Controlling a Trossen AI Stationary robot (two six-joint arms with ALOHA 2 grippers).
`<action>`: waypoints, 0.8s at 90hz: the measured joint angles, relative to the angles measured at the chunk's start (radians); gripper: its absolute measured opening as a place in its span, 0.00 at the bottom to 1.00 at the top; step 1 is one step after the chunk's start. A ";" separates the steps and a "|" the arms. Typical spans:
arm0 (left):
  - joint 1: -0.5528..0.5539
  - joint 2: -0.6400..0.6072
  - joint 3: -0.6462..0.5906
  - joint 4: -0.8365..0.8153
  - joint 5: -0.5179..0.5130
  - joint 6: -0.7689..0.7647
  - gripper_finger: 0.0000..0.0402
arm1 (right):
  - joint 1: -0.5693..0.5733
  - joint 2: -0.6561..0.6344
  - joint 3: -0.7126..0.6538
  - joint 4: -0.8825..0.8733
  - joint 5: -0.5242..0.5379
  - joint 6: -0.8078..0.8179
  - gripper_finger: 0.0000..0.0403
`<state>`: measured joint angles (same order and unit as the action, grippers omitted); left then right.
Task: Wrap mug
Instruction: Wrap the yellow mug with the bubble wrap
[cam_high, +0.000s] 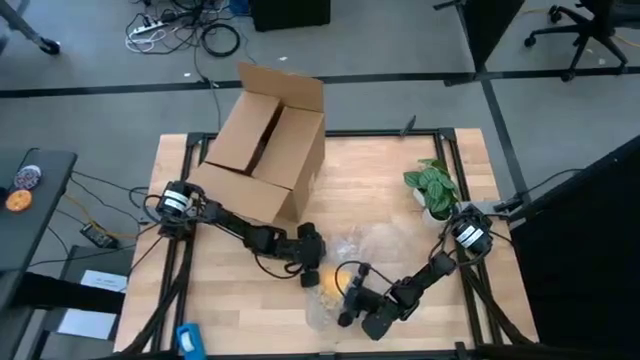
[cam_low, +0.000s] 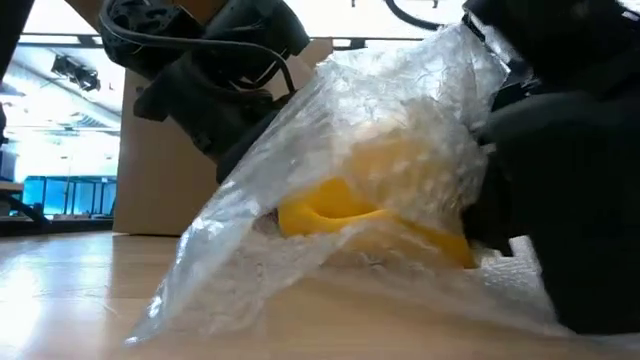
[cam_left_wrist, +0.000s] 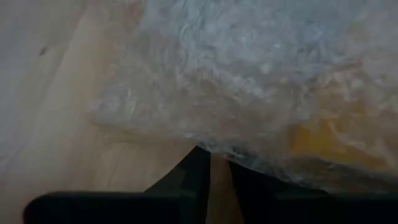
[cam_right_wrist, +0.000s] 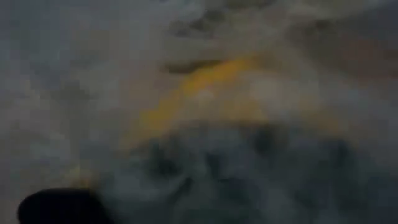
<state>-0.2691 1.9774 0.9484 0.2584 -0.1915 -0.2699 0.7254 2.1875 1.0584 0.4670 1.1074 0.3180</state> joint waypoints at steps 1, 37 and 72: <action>0.000 0.000 0.000 0.000 0.000 0.000 0.12 | 0.001 -0.002 0.000 -0.004 -0.002 0.006 0.13; 0.011 0.000 -0.001 -0.005 0.004 -0.006 0.12 | 0.089 -0.049 -0.001 -0.087 -0.029 0.098 0.13; 0.012 0.000 -0.003 -0.001 0.003 -0.031 0.12 | 0.148 -0.084 -0.002 -0.113 -0.071 0.135 0.13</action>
<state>-0.2569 1.9778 0.9451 0.2573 -0.1887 -0.3008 0.8732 2.1039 1.0569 0.3538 1.0365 0.4528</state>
